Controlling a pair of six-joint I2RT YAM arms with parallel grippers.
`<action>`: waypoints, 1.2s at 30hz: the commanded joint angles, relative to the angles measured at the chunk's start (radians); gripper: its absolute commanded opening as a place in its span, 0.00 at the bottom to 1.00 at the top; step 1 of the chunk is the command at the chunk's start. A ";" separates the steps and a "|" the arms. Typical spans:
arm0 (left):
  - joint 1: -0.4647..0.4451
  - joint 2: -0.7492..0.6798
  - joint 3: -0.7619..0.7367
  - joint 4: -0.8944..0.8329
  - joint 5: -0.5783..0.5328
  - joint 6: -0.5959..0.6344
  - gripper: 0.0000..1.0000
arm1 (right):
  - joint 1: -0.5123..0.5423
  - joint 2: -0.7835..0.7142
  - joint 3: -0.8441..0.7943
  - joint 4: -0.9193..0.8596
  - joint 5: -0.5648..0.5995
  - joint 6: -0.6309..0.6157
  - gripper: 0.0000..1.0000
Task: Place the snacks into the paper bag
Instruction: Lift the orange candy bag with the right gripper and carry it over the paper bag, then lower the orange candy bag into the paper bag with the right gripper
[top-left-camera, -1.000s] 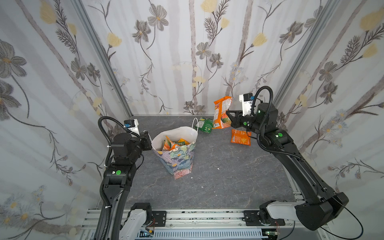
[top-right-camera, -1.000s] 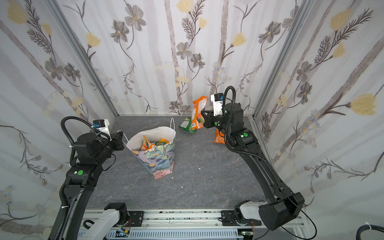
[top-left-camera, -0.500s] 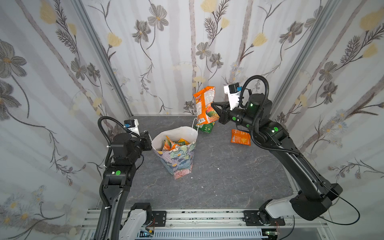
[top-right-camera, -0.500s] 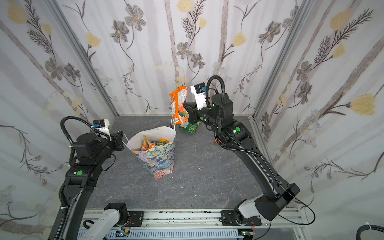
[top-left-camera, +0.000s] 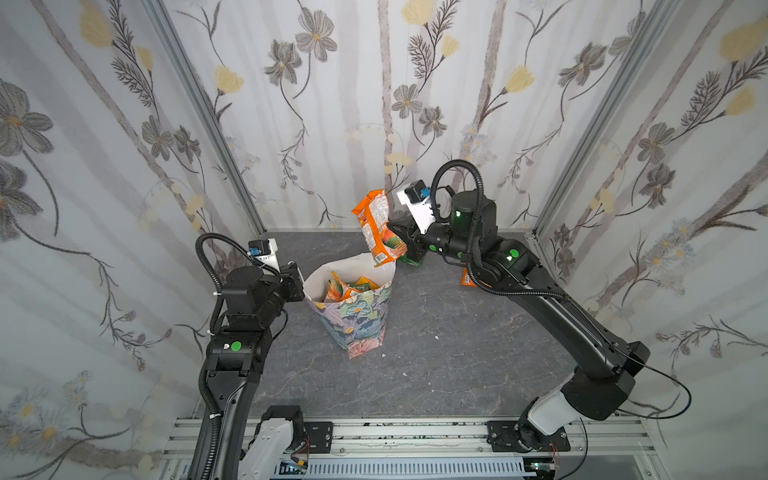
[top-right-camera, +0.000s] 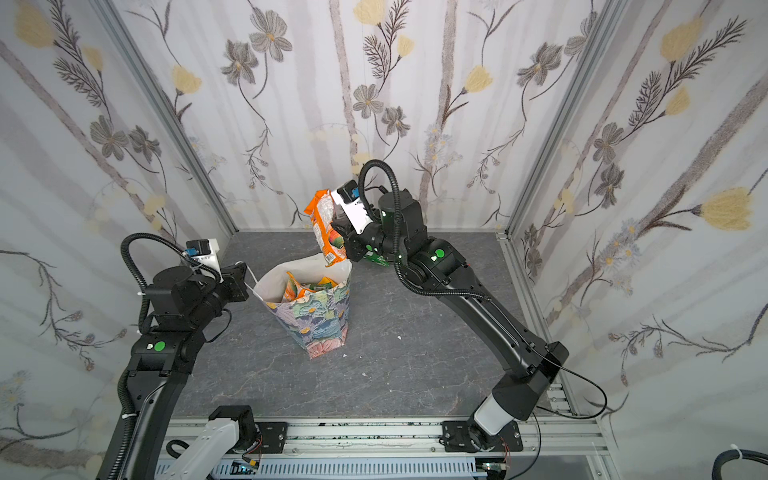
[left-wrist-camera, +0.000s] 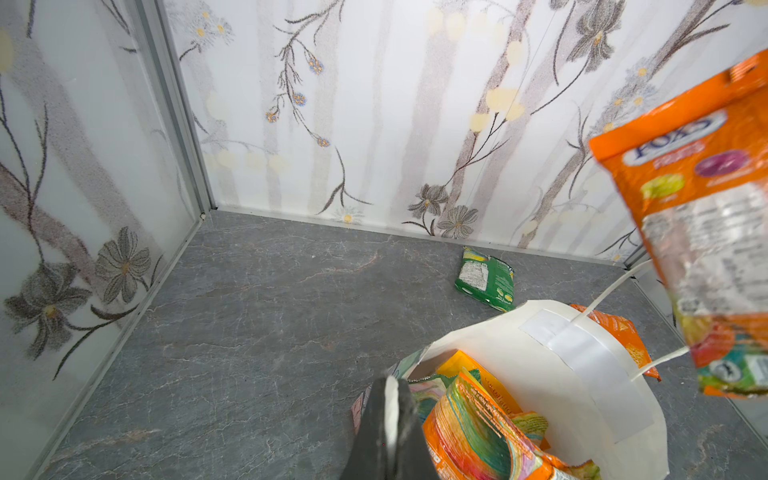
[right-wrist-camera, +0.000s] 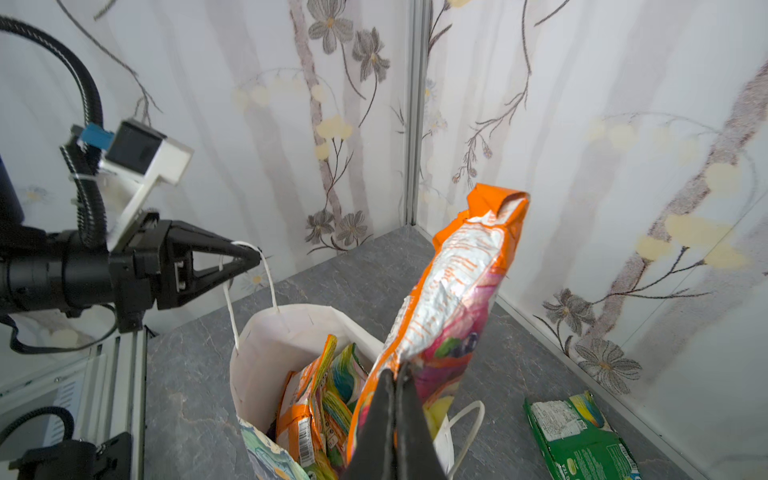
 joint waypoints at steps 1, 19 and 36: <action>0.001 -0.004 0.000 0.038 -0.023 0.005 0.00 | 0.012 0.042 0.009 0.004 0.039 -0.105 0.00; 0.001 -0.002 -0.009 0.049 -0.036 0.006 0.00 | 0.066 0.010 -0.197 0.161 0.066 -0.329 0.00; 0.000 0.003 0.009 0.045 -0.042 0.001 0.00 | 0.091 -0.110 -0.344 0.285 0.130 -0.397 0.00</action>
